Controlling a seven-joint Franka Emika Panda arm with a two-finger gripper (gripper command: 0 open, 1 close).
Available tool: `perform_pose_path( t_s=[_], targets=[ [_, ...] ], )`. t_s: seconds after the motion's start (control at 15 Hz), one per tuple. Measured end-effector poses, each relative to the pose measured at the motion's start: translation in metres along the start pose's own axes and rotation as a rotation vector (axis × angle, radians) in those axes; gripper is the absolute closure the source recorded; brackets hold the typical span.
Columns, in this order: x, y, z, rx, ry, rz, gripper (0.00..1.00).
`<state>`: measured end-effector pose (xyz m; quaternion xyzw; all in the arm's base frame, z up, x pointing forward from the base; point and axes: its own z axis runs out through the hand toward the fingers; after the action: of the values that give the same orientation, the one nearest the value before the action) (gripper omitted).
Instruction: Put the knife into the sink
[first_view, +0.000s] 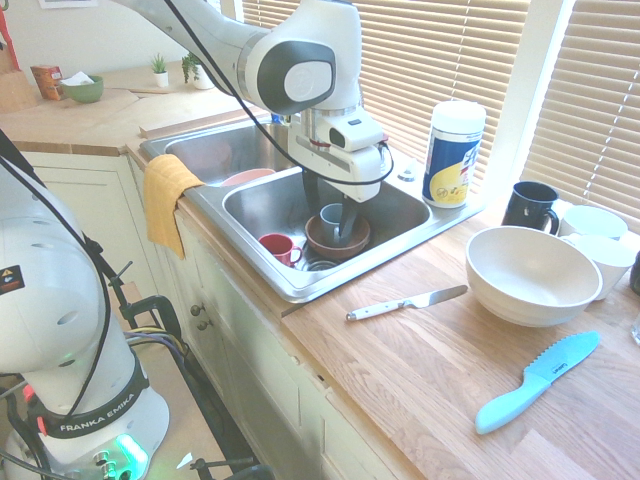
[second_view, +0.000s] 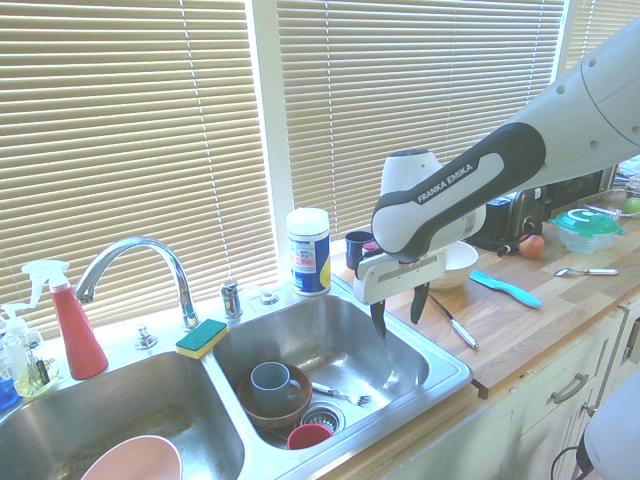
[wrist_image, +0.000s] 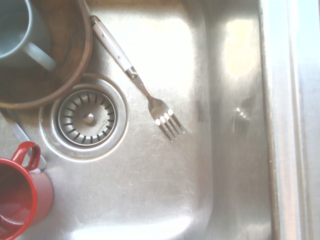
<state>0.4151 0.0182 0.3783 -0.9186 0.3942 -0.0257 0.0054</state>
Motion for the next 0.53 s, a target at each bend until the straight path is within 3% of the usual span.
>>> perform_pose_path(
  t_s=[0.27, 0.53],
  targets=[
    [0.013, 0.010, -0.001, 0.005, 0.013, 0.054, 0.00],
    [0.054, 0.055, -0.002, 0.000, 0.021, 0.171, 0.00]
  ],
)
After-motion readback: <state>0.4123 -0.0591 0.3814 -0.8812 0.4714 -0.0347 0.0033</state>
